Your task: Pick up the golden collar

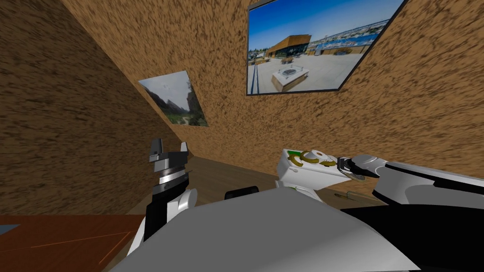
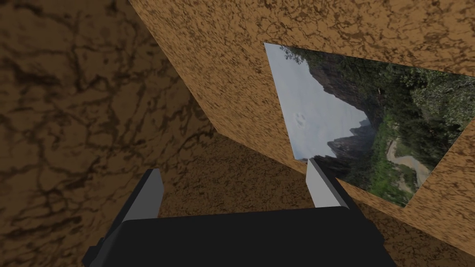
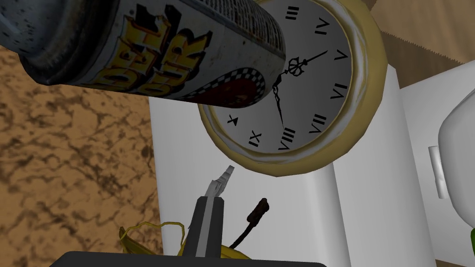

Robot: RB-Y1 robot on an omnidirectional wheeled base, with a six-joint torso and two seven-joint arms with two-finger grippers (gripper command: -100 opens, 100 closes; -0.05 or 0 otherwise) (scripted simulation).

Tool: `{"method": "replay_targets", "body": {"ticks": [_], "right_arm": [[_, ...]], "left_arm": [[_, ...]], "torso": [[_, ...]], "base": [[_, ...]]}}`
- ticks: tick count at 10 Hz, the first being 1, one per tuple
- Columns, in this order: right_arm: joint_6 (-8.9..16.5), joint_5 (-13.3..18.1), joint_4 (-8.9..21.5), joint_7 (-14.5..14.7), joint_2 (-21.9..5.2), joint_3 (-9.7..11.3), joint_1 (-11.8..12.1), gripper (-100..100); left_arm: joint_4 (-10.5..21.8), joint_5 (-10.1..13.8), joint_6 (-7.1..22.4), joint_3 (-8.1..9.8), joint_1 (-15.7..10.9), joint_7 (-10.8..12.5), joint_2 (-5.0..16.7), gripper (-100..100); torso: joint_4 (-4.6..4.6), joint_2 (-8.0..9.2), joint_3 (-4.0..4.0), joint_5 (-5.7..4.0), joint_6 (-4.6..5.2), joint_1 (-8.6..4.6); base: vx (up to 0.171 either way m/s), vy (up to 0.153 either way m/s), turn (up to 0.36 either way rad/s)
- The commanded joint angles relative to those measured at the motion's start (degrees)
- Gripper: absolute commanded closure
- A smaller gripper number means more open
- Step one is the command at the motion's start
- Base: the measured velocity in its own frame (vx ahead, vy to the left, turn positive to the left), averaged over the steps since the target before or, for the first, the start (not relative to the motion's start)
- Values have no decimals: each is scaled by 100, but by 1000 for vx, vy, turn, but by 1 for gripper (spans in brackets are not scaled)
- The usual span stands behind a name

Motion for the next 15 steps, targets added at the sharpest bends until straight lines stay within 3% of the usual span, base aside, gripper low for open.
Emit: {"method": "replay_targets", "body": {"ticks": [1,2,4,5,6,9,10,11,15], "right_arm": [[70,34,-230,-199,-74,48,133,100],[-15,304,-329,-188,-31,-272,123,100],[-15,404,-329,-188,-31,-284,123,100],[-100,685,-428,-177,12,-522,112,100],[-100,774,-428,-177,12,-616,112,100],[-270,1273,-627,-155,98,-1167,91,100],[-270,1491,-666,-171,98,-1248,91,100],[-270,1513,-627,-160,98,-1281,91,100],[-440,2252,-826,-133,184,-1945,70,100]], "left_arm": [[0,0,0,0,0,0,0,0],[0,0,0,0,0,0,0,0],[0,0,0,0,0,0,0,0],[0,0,0,0,0,0,0,0],[0,0,0,0,1,0,0,0],[0,0,0,0,0,0,0,0],[0,0,0,0,1,0,0,0],[0,0,0,0,0,0,0,0],[0,0,0,0,1,0,0,0]], "torso": [[0,0,0,0,0,0],[2,4,3,0,-4,-2],[-1,-7,-4,0,-4,1],[0,-3,-2,0,-6,0],[-1,-7,-3,-1,0,1],[-2,-10,-6,1,-5,4],[-2,-13,-7,1,-2,5],[-2,-12,-7,1,-5,4],[-2,-13,-7,0,-1,2]], "base": [[5,5,7],[39,2,-169],[37,9,-51],[46,8,-153],[47,12,-105],[58,17,-135],[53,19,-116],[18,10,-12],[50,13,-135]]}}
